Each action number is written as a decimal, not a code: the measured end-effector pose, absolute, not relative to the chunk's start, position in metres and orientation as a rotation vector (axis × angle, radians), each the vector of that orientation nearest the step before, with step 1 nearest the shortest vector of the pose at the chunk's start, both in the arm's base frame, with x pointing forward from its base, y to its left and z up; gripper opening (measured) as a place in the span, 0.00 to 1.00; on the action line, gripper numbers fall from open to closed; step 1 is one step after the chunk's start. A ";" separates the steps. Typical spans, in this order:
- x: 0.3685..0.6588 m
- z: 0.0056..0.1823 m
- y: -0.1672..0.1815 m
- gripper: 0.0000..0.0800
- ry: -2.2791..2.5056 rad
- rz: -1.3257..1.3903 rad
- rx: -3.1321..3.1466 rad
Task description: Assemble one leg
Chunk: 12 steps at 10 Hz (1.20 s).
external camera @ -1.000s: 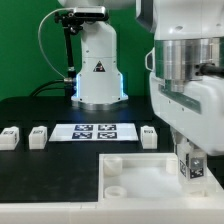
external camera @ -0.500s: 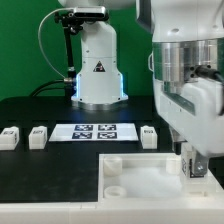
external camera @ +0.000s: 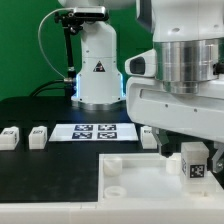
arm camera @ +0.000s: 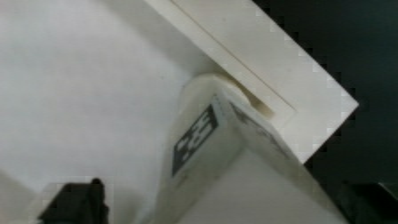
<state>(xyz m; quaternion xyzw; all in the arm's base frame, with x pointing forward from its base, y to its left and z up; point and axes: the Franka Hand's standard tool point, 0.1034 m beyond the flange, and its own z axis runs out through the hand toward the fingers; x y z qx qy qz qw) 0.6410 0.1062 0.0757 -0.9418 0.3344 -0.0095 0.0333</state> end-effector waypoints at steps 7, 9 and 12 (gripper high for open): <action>0.647 0.078 0.105 0.54 0.369 -0.089 -3.073; 0.646 0.077 0.106 0.36 0.670 -0.080 -3.014; 0.645 0.077 0.106 0.36 1.135 -0.045 -2.861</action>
Offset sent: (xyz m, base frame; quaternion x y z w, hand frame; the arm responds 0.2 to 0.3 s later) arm -0.0027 0.0190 0.0026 0.0279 0.0252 -0.2081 0.9774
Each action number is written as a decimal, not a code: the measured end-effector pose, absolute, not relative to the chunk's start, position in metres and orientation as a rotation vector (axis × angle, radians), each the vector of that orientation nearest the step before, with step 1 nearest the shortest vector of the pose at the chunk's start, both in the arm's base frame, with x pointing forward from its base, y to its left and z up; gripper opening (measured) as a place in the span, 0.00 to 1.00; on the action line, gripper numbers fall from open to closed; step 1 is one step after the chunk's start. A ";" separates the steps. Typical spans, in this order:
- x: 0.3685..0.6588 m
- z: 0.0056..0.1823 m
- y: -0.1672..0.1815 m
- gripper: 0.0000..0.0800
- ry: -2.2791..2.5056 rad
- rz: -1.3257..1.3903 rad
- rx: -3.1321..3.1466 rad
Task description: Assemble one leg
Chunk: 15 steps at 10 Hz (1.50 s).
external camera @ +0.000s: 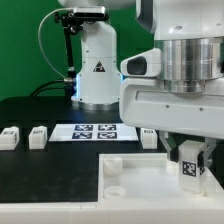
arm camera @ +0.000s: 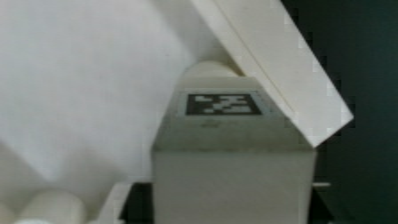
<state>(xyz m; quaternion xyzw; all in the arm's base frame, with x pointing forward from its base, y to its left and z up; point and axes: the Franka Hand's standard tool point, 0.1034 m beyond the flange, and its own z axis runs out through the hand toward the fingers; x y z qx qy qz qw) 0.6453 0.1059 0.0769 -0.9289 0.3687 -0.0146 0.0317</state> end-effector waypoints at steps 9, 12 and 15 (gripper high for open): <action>0.633 0.073 0.113 0.64 2.114 0.032 -2.250; 0.636 0.072 0.120 0.80 1.594 -0.005 -2.663; 0.637 0.072 0.117 0.81 1.069 -0.029 -2.934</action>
Offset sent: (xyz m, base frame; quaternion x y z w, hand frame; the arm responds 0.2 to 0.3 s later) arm 0.0199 0.0110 0.0039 0.1051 0.0057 0.5213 0.8469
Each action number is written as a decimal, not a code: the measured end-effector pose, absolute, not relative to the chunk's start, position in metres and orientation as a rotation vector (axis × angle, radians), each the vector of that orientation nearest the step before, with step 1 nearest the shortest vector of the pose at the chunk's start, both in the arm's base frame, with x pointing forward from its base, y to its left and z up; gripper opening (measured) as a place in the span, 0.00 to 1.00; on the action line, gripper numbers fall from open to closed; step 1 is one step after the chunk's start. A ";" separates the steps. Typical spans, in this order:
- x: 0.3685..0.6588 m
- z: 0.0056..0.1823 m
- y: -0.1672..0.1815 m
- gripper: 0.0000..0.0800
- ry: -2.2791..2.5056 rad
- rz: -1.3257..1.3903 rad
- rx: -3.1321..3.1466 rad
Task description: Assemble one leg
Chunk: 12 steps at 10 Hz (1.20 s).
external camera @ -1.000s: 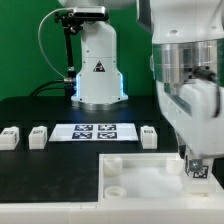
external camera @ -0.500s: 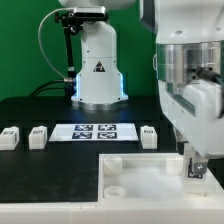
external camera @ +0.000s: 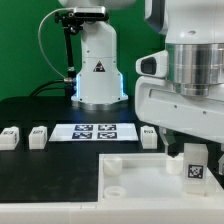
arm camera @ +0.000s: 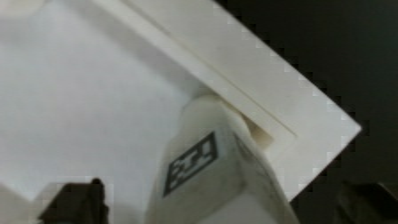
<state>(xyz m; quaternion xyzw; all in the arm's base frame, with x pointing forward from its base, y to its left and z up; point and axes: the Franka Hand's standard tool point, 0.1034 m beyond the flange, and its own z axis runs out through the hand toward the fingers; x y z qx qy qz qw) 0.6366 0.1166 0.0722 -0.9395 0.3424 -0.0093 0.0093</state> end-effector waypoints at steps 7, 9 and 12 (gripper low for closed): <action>0.644 0.075 0.120 0.37 0.637 -0.129 -3.074; 0.644 0.074 0.117 0.37 0.912 -0.124 -2.995; 0.642 0.072 0.105 0.37 1.750 -0.024 -2.505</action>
Offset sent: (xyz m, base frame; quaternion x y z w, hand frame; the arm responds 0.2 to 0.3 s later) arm 0.0000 0.0000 0.0000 0.0000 0.0000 0.0000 1.0000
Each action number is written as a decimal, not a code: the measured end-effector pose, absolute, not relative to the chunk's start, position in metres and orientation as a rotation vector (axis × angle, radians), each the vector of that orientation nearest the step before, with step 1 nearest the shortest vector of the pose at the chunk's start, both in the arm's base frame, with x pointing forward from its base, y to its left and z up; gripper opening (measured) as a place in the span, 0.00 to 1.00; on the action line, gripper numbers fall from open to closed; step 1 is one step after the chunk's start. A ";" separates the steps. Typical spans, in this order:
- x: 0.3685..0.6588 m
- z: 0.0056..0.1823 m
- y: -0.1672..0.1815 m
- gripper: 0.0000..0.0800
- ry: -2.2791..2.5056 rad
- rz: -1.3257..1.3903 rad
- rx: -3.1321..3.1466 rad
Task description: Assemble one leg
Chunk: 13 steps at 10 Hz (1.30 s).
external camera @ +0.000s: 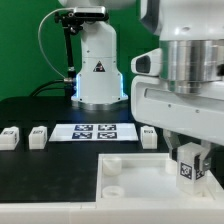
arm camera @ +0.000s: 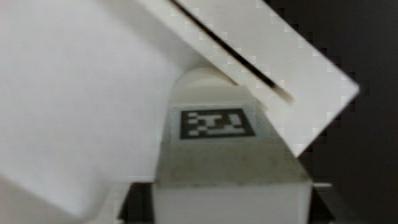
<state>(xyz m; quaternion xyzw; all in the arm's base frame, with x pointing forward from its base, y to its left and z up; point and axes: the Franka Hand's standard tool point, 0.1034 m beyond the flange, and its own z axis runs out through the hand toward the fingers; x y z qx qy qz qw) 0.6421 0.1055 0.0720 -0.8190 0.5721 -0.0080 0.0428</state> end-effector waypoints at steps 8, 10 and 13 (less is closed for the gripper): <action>0.643 0.073 0.121 0.77 1.879 -0.035 -2.346; 0.643 0.072 0.124 0.80 1.553 -0.073 -2.580; 0.643 0.072 0.121 0.81 1.104 -0.114 -2.828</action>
Offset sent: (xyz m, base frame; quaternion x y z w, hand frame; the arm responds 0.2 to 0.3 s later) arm 0.0000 0.0000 0.0000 0.0000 0.0000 0.0899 0.9960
